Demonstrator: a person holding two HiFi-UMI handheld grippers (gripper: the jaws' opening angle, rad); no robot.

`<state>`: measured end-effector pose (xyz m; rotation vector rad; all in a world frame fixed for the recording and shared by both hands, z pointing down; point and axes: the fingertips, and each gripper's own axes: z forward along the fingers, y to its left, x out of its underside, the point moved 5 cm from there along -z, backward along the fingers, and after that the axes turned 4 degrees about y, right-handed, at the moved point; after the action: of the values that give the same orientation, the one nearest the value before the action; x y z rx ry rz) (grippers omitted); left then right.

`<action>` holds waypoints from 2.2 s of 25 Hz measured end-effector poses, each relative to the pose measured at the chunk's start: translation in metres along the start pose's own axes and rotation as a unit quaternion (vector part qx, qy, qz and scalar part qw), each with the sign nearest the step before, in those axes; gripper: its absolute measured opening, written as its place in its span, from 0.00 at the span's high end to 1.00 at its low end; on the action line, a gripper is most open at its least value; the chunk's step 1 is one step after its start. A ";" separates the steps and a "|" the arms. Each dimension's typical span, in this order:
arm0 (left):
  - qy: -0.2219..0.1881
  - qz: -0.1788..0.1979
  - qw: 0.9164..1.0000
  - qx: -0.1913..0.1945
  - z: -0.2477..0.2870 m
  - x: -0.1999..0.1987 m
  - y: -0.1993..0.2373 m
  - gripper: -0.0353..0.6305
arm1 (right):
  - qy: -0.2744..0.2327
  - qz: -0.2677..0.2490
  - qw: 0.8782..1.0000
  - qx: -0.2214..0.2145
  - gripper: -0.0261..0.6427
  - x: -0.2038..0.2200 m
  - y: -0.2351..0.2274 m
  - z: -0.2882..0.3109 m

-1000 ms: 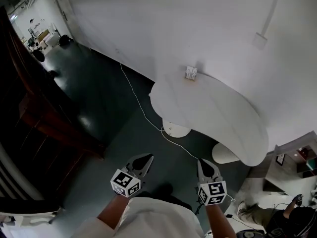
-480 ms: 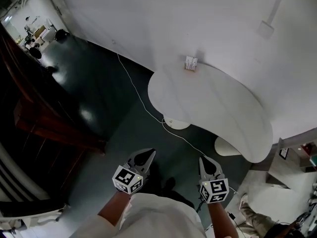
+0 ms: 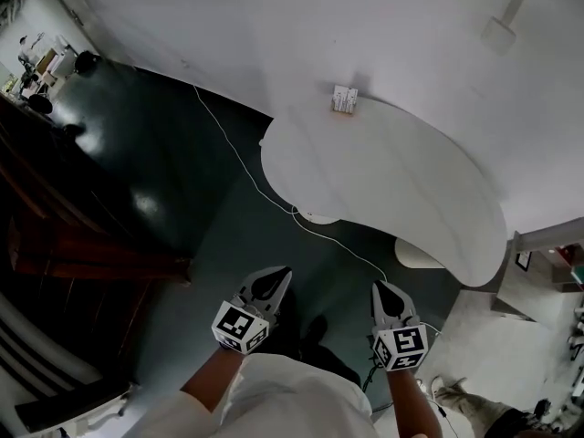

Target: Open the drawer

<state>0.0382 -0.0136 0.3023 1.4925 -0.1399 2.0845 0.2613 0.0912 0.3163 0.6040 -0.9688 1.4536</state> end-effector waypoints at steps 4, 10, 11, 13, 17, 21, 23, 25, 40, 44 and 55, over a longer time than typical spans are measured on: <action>0.009 0.007 1.000 0.015 0.016 0.006 0.019 0.94 | 0.010 0.005 1.000 0.011 0.94 0.000 0.000 0.018; 0.019 0.007 1.000 0.023 0.039 0.033 0.046 0.94 | 0.029 0.014 0.999 0.024 0.94 0.015 0.000 0.042; 0.022 0.010 0.999 0.024 0.043 0.038 0.050 0.94 | 0.032 0.015 0.999 0.025 0.94 0.018 -0.001 0.046; 0.026 0.011 0.999 0.025 0.050 0.048 0.057 0.94 | 0.037 0.015 0.999 0.026 0.94 0.024 0.000 0.055; 0.027 -0.002 0.999 0.026 0.063 0.061 0.067 0.94 | 0.045 0.013 0.999 0.026 0.94 0.034 0.002 0.072; 0.028 -0.012 0.999 0.025 0.077 0.078 0.077 0.94 | 0.050 0.007 0.998 0.023 0.94 0.043 0.001 0.091; 0.031 -0.017 0.999 0.024 0.083 0.087 0.082 0.94 | 0.053 0.003 0.998 0.020 0.94 0.048 0.002 0.101; 0.032 -0.022 0.999 0.022 0.088 0.095 0.088 0.94 | 0.058 0.000 0.998 0.015 0.94 0.054 0.002 0.112; 0.032 -0.007 0.999 -0.013 0.127 0.172 0.155 0.94 | 0.087 -0.014 0.996 -0.007 0.94 0.102 -0.001 0.198; 0.030 -0.002 0.999 -0.020 0.138 0.191 0.168 0.94 | 0.095 -0.019 0.995 -0.011 0.94 0.113 -0.001 0.216; 0.033 0.016 0.999 -0.031 0.177 0.253 0.186 0.94 | 0.108 -0.074 0.991 -0.030 0.94 0.148 -0.006 0.255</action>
<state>0.0389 -0.1422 0.6395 1.3912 -0.2024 2.1326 0.2022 -0.0433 0.5717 0.4542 -0.7783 1.3228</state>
